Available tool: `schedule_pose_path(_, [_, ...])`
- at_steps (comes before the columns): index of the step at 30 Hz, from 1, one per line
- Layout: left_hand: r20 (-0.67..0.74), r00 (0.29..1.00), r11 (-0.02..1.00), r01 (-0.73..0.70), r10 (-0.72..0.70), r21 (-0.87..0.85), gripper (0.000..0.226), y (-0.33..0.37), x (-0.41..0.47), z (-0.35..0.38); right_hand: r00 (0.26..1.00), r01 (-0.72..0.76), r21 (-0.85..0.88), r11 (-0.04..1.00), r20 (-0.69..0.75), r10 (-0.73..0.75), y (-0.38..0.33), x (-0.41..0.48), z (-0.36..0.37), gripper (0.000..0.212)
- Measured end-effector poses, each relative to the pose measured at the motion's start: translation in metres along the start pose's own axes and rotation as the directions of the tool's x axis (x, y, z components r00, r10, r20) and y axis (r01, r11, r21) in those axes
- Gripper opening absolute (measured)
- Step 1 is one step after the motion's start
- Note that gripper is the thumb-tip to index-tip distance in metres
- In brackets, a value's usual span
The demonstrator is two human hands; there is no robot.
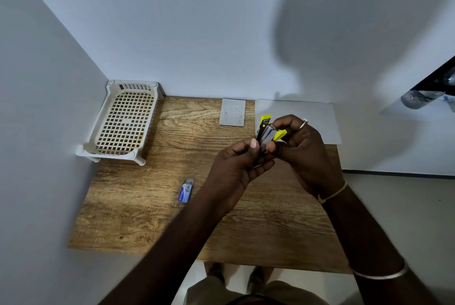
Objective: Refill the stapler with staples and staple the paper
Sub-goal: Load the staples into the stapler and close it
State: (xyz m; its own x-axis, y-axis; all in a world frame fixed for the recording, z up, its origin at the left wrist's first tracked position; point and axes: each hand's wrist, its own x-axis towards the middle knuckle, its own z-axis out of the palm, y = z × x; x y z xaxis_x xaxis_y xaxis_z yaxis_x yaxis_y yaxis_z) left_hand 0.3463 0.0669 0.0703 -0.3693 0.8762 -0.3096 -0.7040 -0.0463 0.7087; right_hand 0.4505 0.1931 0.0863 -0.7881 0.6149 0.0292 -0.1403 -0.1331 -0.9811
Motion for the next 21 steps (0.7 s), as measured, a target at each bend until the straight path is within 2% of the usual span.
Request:
schedule_pose_path(5, [0.020, 1.000, 1.000, -0.004, 0.005, -0.025, 0.024, -0.001, 0.000, -0.001, 1.000, 0.009, -0.022, 1.000, 0.004, -0.009, -0.004, 0.000, 0.001, 0.045])
schedule_pose_path(10, [0.019, 0.998, 0.997, -0.067, 0.067, 0.022, 0.021, 0.001, 0.001, -0.003, 0.996, 0.087, -0.125, 0.988, 0.006, -0.087, -0.006, -0.002, 0.002, 0.037])
schedule_pose_path(12, [-0.035, 0.995, 0.994, -0.094, 0.095, 0.051, 0.034, 0.001, 0.003, -0.005, 0.994, 0.105, -0.209, 0.972, -0.002, -0.107, -0.009, -0.004, 0.001, 0.032])
schedule_pose_path(14, [-0.090, 0.985, 0.984, -0.136, 0.146, 0.112, 0.036, -0.001, 0.003, -0.007, 0.993, 0.101, -0.344, 0.934, -0.019, -0.115, -0.012, -0.004, -0.003, 0.022])
schedule_pose_path(17, [-0.135, 0.964, 0.953, -0.194, 0.229, 0.233, 0.023, -0.005, 0.003, -0.010, 0.988, 0.116, -0.547, 0.829, -0.021, -0.153, -0.017, -0.002, -0.006, 0.013])
schedule_pose_path(21, [-0.153, 0.940, 0.910, -0.240, 0.305, 0.339, 0.013, -0.010, 0.004, -0.015, 0.987, 0.113, -0.652, 0.750, -0.016, -0.162, -0.021, 0.000, -0.008, 0.006])
